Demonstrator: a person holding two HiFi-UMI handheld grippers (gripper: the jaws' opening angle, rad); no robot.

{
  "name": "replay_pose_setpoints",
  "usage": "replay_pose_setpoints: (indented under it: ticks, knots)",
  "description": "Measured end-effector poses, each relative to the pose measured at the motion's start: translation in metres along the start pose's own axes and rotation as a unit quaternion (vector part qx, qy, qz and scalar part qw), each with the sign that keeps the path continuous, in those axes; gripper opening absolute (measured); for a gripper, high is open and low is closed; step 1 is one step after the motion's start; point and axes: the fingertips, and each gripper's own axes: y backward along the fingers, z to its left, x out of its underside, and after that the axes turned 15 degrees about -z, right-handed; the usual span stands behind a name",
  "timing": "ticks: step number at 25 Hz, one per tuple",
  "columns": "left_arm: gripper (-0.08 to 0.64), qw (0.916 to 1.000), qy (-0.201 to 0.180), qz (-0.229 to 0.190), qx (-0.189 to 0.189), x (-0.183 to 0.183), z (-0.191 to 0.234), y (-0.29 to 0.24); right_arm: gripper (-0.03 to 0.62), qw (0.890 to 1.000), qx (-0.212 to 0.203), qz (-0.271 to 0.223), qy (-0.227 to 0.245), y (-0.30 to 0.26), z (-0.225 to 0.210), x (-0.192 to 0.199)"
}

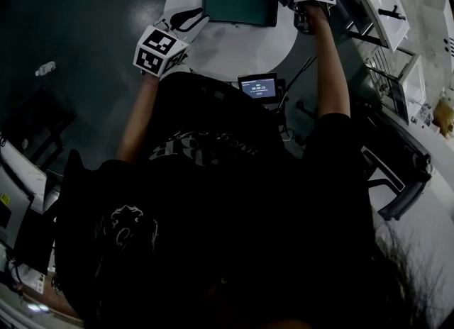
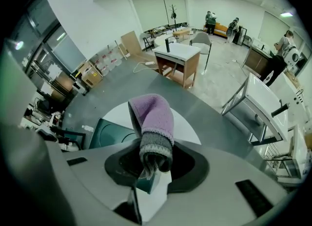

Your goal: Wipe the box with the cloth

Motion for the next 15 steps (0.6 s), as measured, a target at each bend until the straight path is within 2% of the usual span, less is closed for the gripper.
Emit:
replay_pose_setpoints:
  ticks: [4, 8, 13, 15]
  knots:
    - [0.097, 0.9999, -0.008, -0.001, -0.012, 0.002, -0.018, 0.001, 0.101, 0.999, -0.032, -0.040, 0.003, 0.023, 0.015, 0.011]
    - [0.097, 0.9997, -0.011, -0.002, -0.022, 0.002, -0.039, 0.005, 0.101, 0.996, -0.059, -0.065, 0.021, 0.045, 0.033, 0.040]
    - [0.097, 0.9994, 0.015, 0.001, -0.030, 0.004, -0.063, 0.030, 0.101, 0.991, -0.092, -0.100, 0.019, 0.062, 0.063, 0.082]
    - [0.097, 0.9995, 0.013, 0.011, -0.028, 0.007, -0.067, 0.043, 0.101, 0.989, -0.095, -0.111, 0.016, 0.070, 0.076, 0.097]
